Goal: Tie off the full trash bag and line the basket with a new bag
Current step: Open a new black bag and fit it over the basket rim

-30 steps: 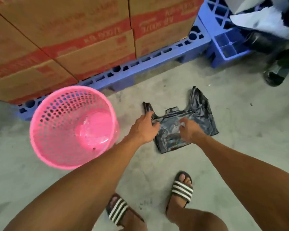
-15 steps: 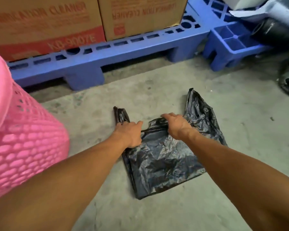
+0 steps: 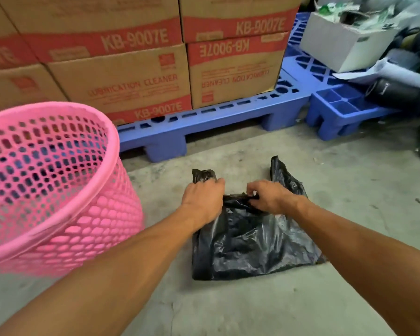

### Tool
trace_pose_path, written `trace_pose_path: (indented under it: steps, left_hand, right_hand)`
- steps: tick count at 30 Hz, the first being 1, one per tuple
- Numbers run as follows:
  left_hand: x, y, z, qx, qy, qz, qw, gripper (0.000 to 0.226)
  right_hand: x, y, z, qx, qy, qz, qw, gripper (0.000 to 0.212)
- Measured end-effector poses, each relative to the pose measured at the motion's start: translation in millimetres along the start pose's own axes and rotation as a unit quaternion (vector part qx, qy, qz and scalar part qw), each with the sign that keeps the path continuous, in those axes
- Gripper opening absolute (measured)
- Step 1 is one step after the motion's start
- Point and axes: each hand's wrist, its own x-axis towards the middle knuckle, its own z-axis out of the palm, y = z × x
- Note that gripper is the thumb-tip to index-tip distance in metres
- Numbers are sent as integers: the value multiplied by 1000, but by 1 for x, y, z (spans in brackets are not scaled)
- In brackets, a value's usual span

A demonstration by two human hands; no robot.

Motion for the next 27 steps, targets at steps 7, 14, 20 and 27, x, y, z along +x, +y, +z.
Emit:
trace_pose_path:
  steps: [7,14,20,27]
  left_hand:
    - [-4,-20,-83,71,-97,4,993,50]
    - [-12,-28,-147,58,-146,-50,986,57]
    - [-26,-37,-148,110,-113,-64,985,21]
    - [-38,-57,-172,-3,-10,-161,987,27]
  right_hand:
    - [-28,-41,-97,-22,190,-39,981,14]
    - [-48,-64,-132,-179,293,-49,938,17]
    - [-65,-73,-133,-227,188,29,955,43]
    - [-83,-62,-133,-358,31,31,933,24]
